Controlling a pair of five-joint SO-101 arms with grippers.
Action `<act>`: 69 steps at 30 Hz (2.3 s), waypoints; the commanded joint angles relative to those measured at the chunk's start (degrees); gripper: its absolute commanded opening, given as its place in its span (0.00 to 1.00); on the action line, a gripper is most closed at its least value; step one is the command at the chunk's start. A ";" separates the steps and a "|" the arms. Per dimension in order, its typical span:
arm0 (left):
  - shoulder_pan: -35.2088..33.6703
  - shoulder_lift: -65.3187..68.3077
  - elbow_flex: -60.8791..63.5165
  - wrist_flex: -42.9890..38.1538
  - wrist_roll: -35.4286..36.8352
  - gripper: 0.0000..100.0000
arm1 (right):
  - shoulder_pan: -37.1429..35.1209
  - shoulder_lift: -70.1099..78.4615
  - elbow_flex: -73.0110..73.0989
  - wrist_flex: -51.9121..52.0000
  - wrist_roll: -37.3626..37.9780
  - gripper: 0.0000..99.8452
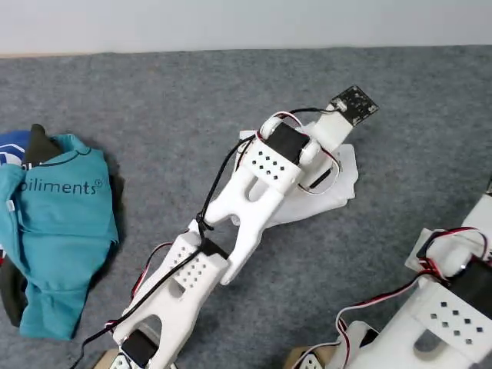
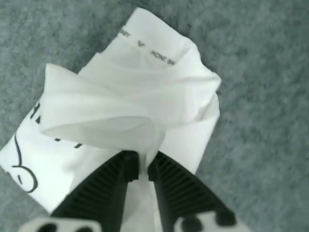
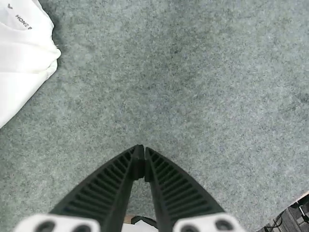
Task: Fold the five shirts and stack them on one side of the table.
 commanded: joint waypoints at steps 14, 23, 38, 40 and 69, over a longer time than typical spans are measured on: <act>2.02 2.81 -6.11 -9.67 8.53 0.11 | -0.66 -0.22 -0.53 -1.01 0.70 0.01; -2.11 0.53 -11.21 -0.62 7.82 0.20 | -0.66 -0.48 -0.53 -0.48 0.79 0.01; -16.35 -30.95 17.19 4.92 6.15 0.13 | -22.20 11.03 -1.14 -0.66 -2.11 0.01; -18.90 -37.80 25.36 4.84 4.22 0.13 | -25.10 14.99 -2.99 -0.66 -0.18 0.01; -45.19 -61.54 57.89 4.57 -6.68 0.13 | -52.53 56.04 -28.31 -18.59 15.47 0.32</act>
